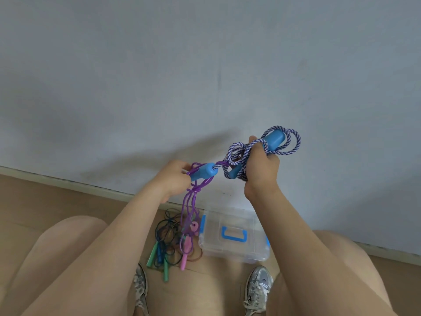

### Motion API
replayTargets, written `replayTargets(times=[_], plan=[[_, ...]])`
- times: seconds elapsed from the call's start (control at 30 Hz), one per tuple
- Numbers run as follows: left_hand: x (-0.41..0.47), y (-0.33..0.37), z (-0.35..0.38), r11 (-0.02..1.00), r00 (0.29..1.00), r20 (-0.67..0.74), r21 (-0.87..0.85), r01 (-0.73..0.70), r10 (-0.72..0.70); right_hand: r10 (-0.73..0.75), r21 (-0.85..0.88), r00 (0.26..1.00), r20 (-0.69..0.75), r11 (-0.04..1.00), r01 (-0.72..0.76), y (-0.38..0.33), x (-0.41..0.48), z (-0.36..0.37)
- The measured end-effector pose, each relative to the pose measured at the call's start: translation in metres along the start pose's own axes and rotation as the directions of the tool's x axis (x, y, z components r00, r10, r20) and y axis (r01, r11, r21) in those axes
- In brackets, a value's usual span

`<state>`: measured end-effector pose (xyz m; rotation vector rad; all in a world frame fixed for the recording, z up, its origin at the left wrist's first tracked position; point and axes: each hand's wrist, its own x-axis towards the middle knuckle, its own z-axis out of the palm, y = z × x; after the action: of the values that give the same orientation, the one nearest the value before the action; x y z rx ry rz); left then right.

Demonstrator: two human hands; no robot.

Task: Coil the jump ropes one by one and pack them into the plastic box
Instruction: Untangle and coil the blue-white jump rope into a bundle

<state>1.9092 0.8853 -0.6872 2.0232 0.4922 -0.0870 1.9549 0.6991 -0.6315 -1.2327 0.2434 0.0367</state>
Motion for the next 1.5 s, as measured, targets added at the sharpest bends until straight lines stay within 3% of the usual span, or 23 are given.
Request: replayTargets(times=[0.13, 0.27, 0.37, 0.47, 0.63, 0.77, 0.9, 1.13, 1.23, 1.4, 1.5], plan=[[0.001, -0.002, 0.000, 0.998, 0.992, -0.115, 0.020, -0.051, 0.053, 0.026, 0.004, 0.996, -0.085, 1.000, -0.025, -0.005, 0.003, -0.002], [0.000, 0.003, 0.002, 0.978, 0.974, -0.093, 0.054, -0.203, 0.208, 0.030, -0.022, 0.995, -0.100, 0.999, -0.033, -0.006, 0.007, -0.007], [0.001, 0.004, -0.001, 0.961, 0.962, -0.054, -0.055, -0.270, 0.267, 0.046, -0.020, 0.984, -0.173, 0.999, -0.051, -0.005, 0.008, -0.011], [-0.003, 0.005, -0.005, 0.945, 0.958, 0.107, -0.223, -0.238, 0.266, 0.055, 0.012, 0.975, -0.217, 0.998, -0.053, -0.005, 0.010, -0.013], [-0.014, 0.000, -0.006, 0.975, 0.866, 0.455, -0.170, -0.143, 0.206, 0.041, -0.018, 0.977, -0.211, 0.999, -0.046, -0.006, 0.013, -0.015], [-0.020, -0.001, -0.008, 0.975, 0.785, 0.600, -0.221, -0.025, 0.156, 0.016, -0.042, 0.975, -0.224, 0.999, -0.026, -0.003, 0.012, -0.016], [-0.019, 0.005, -0.007, 0.938, 0.819, 0.543, -0.345, 0.016, 0.185, -0.041, -0.081, 0.968, -0.249, 0.996, 0.022, -0.006, 0.016, -0.018], [-0.020, 0.002, -0.002, 0.982, 0.937, 0.321, -0.163, -0.092, 0.141, -0.095, -0.165, 0.961, -0.261, 0.985, 0.053, -0.003, 0.020, -0.024], [-0.021, 0.002, -0.001, 0.962, 0.917, 0.350, -0.253, -0.102, 0.189, -0.100, -0.169, 0.960, -0.260, 0.984, 0.056, -0.002, 0.020, -0.023], [-0.025, 0.002, 0.000, 0.930, 0.822, 0.502, -0.356, -0.087, 0.269, -0.110, -0.190, 0.955, -0.275, 0.980, 0.058, -0.005, 0.020, -0.025], [-0.025, 0.005, 0.002, 0.930, 0.853, 0.475, -0.366, -0.031, 0.216, -0.093, -0.198, 0.960, -0.264, 0.979, 0.041, -0.006, 0.018, -0.025]])
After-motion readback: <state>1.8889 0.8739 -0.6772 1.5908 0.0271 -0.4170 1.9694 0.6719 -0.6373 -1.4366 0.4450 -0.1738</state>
